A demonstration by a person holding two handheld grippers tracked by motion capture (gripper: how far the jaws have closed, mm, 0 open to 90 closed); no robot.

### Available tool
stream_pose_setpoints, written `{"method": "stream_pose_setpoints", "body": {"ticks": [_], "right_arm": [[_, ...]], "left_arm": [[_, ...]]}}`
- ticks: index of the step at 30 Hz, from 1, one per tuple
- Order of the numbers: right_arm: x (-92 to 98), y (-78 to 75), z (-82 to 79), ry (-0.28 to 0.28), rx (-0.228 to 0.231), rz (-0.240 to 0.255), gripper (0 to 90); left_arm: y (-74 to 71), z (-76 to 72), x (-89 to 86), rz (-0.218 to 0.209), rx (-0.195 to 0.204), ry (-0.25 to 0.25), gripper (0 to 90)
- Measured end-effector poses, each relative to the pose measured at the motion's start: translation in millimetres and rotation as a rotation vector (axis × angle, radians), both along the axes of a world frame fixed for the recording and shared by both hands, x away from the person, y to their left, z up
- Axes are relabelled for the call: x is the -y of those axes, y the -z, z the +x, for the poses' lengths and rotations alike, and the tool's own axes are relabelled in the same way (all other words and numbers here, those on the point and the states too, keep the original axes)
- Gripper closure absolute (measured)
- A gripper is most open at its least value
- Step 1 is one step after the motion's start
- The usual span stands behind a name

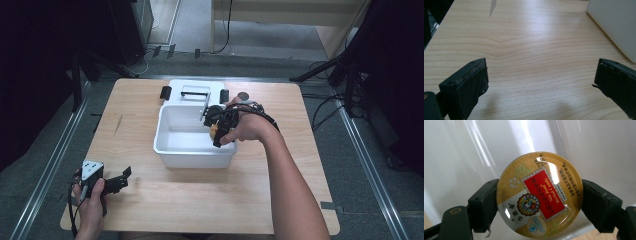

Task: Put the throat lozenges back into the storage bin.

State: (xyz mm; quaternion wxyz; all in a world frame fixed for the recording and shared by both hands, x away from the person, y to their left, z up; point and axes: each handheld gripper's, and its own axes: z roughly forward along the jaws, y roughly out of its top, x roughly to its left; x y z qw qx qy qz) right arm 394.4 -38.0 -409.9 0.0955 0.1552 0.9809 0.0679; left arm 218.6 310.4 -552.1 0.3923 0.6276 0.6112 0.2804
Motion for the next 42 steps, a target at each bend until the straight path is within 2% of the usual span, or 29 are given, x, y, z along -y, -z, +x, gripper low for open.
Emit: {"method": "stream_pose_setpoints", "body": {"ticks": [13,20,27,29,32,35,42], "right_arm": [[-11.2,28.1,8.1,0.02,-0.009,-0.08,20.8],[-15.5,35.3,10.6,0.02,-0.014,-0.113,20.8],[-17.1,36.9,11.2,0.036,-0.015,-0.126,20.4],[-17.2,36.9,10.9,0.037,-0.014,-0.125,19.7],[-16.9,35.4,10.5,0.05,-0.009,-0.122,13.6],[-15.7,32.8,10.6,0.064,0.0,-0.112,13.7],[-8.5,11.4,8.7,0.109,0.023,-0.013,18.5]], "left_arm": [[0.3,0.4,-0.1,-0.007,0.0,0.01,0.0],[0.4,0.8,-0.5,-0.016,-0.003,0.017,0.0],[0.3,0.9,-0.9,-0.02,-0.006,0.02,0.0],[0.3,0.9,-0.9,-0.02,-0.007,0.02,0.0],[0.5,1.1,-1.0,-0.024,-0.007,0.021,0.0],[0.5,1.2,-1.1,-0.022,-0.007,0.022,0.0],[0.5,1.3,-1.3,-0.022,-0.007,0.024,0.0]]}}
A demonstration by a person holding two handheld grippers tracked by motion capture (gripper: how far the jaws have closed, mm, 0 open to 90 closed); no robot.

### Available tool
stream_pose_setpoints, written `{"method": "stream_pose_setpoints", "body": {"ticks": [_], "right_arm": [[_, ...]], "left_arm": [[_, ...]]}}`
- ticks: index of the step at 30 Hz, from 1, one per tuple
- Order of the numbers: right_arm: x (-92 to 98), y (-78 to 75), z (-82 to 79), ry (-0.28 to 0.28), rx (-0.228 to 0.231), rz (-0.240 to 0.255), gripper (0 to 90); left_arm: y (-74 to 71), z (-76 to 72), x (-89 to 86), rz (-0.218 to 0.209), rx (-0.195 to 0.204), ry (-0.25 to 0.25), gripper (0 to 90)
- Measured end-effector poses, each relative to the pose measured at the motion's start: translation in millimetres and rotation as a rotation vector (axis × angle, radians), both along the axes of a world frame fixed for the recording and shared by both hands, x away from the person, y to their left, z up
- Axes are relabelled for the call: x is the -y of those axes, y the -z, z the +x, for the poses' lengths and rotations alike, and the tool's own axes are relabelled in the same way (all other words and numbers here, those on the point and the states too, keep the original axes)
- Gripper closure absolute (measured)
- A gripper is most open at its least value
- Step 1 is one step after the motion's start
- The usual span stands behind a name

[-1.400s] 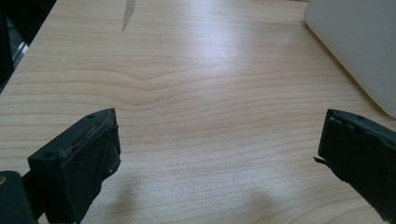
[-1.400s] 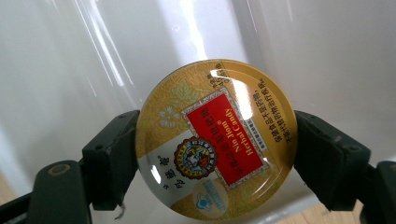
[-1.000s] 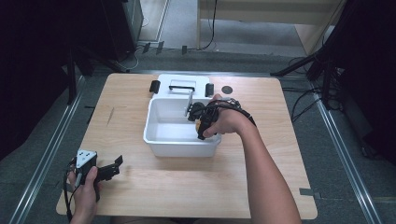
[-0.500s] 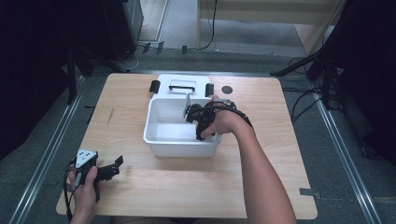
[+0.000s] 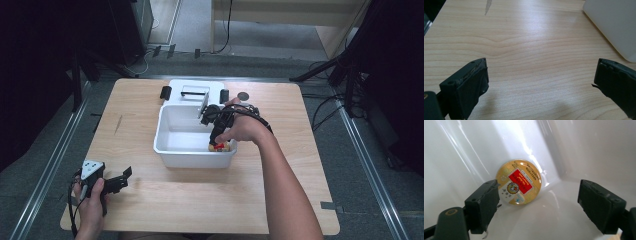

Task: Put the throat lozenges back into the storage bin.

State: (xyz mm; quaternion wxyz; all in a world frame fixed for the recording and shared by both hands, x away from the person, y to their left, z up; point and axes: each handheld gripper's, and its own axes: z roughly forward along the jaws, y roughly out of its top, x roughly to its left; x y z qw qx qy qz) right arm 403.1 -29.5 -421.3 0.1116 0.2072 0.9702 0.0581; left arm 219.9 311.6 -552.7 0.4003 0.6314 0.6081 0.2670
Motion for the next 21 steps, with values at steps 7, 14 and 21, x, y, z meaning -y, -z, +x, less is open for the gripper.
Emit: {"method": "stream_pose_setpoints", "body": {"ticks": [7,14,21], "right_arm": [[9.5,-24.7,-8.8,0.039,0.007,0.084,17.6],[25.9,-42.1,-14.4,0.088,0.004,0.115,15.0],[49.8,-56.4,-21.2,0.15,0.009,0.13,13.0]], "left_arm": [[-0.1,0.0,0.1,0.001,-0.001,0.0,0.0],[-0.2,-0.1,0.2,0.002,-0.002,0.0,0.0],[-0.3,-0.2,0.2,0.004,-0.003,0.002,0.0]]}}
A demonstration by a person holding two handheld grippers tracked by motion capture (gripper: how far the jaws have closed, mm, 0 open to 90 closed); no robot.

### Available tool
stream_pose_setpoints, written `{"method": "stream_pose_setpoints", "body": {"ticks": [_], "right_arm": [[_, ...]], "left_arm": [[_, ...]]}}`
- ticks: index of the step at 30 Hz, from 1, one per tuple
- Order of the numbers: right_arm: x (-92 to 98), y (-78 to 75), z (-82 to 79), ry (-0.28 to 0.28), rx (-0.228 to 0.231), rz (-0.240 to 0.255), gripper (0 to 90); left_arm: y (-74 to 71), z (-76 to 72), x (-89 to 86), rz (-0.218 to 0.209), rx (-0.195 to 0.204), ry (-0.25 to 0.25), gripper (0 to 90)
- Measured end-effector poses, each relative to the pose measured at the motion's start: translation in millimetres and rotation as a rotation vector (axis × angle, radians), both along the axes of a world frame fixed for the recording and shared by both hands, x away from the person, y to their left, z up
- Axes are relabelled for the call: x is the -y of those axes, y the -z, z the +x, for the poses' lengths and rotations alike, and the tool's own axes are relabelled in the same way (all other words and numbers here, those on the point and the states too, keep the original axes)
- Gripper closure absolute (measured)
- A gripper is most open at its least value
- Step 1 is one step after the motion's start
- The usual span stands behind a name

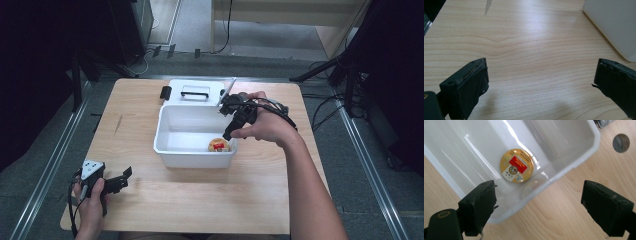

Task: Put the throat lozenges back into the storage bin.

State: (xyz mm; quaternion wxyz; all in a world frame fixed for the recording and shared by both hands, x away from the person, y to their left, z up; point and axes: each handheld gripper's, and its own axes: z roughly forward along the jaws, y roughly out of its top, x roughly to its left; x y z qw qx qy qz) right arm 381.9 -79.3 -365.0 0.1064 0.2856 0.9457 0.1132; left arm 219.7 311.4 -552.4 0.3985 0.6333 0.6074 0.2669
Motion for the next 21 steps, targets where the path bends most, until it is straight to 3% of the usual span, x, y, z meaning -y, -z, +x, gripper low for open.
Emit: {"method": "stream_pose_setpoints", "body": {"ticks": [6,21], "right_arm": [[24.8,-2.1,-4.2,0.083,-0.019,-0.003,1.7],[82.9,19.8,-16.0,0.193,-0.022,0.027,0.0]], "left_arm": [[0.0,0.0,0.2,0.002,0.001,-0.001,0.0],[-0.1,-0.3,0.6,0.007,0.0,0.002,0.0]]}}
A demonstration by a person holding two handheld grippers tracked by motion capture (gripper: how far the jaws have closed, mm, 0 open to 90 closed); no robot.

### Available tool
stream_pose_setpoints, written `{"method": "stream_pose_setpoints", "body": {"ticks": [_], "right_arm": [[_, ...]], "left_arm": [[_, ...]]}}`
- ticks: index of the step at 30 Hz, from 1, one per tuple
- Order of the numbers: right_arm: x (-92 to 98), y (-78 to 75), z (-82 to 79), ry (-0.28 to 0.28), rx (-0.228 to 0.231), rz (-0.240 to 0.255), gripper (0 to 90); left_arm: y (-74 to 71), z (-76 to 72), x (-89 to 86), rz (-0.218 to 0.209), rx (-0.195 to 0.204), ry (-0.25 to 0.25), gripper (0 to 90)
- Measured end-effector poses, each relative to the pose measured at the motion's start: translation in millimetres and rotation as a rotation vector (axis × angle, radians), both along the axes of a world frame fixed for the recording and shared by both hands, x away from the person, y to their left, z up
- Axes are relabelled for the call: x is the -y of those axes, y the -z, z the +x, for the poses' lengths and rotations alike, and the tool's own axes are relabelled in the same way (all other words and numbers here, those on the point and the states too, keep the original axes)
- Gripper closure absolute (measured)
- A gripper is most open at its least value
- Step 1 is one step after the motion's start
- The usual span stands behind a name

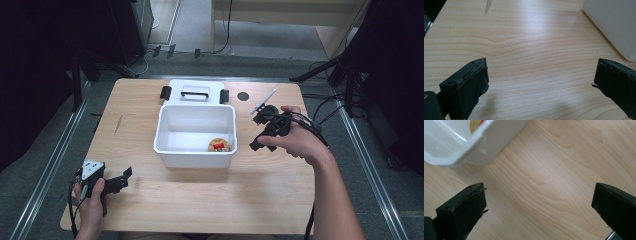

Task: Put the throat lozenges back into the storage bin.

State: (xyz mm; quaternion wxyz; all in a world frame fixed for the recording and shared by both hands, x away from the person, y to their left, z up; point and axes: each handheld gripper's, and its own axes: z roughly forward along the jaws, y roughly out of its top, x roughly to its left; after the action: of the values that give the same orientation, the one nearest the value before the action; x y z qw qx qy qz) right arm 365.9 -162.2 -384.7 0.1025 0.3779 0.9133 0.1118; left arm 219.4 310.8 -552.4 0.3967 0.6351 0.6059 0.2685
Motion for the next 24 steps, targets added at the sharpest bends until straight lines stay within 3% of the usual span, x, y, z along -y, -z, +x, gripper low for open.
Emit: {"method": "stream_pose_setpoints", "body": {"ticks": [18,24], "right_arm": [[57.5,51.2,-13.4,0.141,-0.048,-0.002,0.0],[69.2,63.3,-19.0,0.179,-0.027,0.004,0.0]], "left_arm": [[-0.1,-0.2,0.5,0.003,-0.002,0.002,0.0],[0.0,-0.3,0.7,0.005,-0.001,0.002,0.0]]}}
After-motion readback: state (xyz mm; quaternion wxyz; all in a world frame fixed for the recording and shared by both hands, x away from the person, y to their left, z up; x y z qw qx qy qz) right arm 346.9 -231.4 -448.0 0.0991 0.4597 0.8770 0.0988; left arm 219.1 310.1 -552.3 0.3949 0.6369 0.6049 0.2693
